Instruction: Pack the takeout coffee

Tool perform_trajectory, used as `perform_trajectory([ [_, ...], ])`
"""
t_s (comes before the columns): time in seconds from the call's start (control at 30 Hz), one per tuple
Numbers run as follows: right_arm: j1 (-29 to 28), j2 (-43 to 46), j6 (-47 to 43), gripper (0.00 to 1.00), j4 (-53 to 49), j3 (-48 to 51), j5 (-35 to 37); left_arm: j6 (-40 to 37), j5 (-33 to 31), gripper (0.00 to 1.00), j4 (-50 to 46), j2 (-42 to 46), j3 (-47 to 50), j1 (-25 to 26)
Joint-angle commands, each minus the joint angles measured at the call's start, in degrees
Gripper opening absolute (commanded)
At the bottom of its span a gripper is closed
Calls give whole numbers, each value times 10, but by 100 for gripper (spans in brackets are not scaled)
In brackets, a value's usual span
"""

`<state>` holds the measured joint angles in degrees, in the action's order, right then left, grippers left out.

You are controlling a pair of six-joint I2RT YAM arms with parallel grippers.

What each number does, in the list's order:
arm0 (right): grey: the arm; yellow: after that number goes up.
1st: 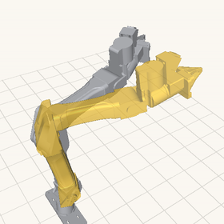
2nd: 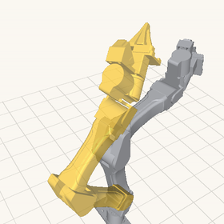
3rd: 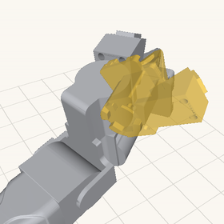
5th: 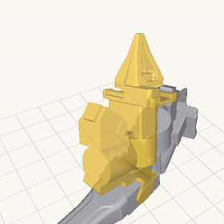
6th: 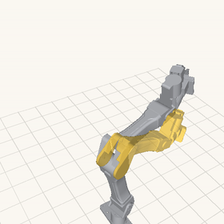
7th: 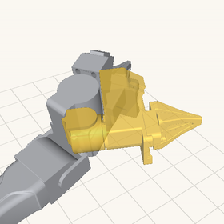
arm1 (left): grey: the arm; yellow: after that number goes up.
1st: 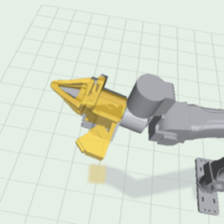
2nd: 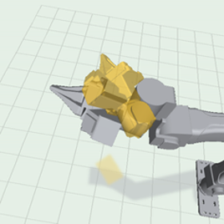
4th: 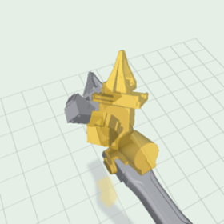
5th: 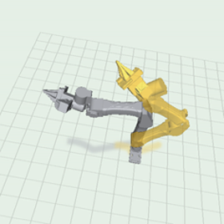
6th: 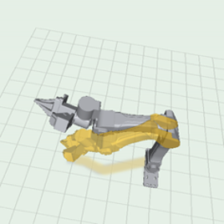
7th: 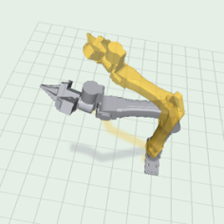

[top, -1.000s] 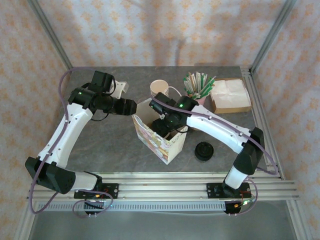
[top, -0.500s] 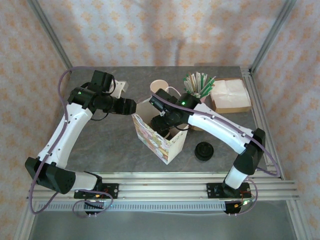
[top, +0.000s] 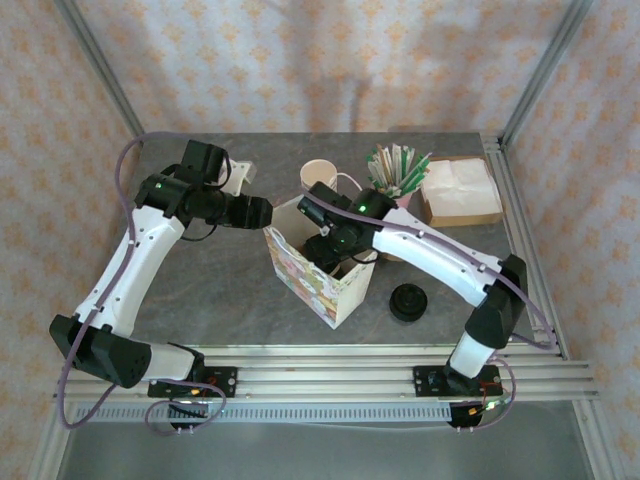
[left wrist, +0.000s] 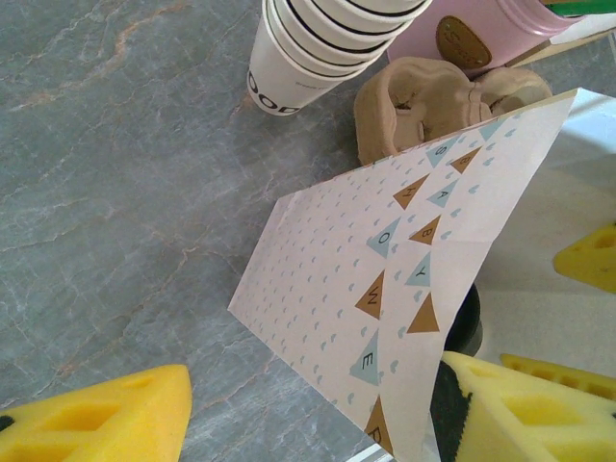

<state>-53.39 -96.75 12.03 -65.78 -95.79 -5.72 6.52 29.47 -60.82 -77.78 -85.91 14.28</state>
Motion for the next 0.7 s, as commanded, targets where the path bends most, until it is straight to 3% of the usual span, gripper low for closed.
perform_trajectory([
  [0.0, 4, -28, 1, 76, -30, 12, 11, 0, -13, 67, -14, 6, -17, 4],
  [0.33, 4, -81, -5, 96, -47, 8, 4, -1, -18, 67, -13, 4, -15, 4],
  [0.5, 4, -108, -5, 94, -54, 13, 8, -3, -20, 66, -13, 4, -15, 4],
  [0.67, 4, -119, -6, 81, -48, 14, -2, -4, -21, 66, -13, 4, -12, 4],
])
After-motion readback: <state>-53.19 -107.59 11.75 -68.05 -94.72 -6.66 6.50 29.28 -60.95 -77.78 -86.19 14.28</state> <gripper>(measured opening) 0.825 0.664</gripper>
